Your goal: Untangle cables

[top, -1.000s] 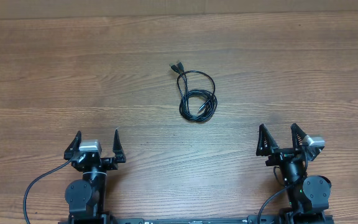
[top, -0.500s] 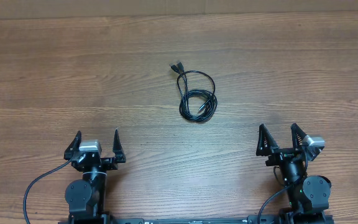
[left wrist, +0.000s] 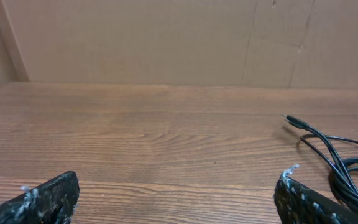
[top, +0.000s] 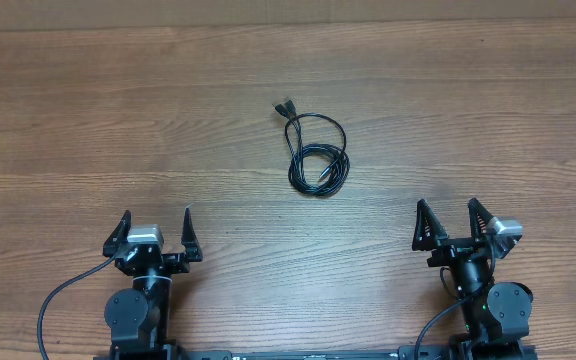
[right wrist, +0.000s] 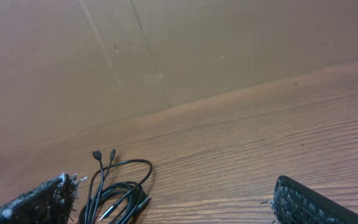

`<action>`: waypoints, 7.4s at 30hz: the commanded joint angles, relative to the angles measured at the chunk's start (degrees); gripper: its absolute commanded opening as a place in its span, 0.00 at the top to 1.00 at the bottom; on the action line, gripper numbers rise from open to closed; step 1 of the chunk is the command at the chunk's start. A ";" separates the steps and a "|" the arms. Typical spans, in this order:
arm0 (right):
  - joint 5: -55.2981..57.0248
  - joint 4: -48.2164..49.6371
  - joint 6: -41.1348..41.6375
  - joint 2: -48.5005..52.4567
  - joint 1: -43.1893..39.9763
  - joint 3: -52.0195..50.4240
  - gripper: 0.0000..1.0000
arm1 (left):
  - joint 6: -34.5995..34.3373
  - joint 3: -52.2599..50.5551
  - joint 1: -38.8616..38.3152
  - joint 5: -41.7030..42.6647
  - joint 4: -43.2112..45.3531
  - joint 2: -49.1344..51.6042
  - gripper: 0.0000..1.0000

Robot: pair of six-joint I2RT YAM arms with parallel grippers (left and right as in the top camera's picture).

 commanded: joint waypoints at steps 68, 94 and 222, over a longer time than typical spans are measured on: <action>0.63 0.31 -0.02 1.64 0.35 -0.57 0.00 | 17.57 27.15 3.28 10.32 58.18 42.40 0.01; -3.82 -0.37 1.86 3.39 0.22 1.20 0.00 | 10.40 51.47 0.09 32.30 18.10 67.89 0.00; -11.58 12.50 39.10 102.71 14.91 41.92 0.96 | 35.19 86.68 -28.13 29.11 -31.98 121.90 0.32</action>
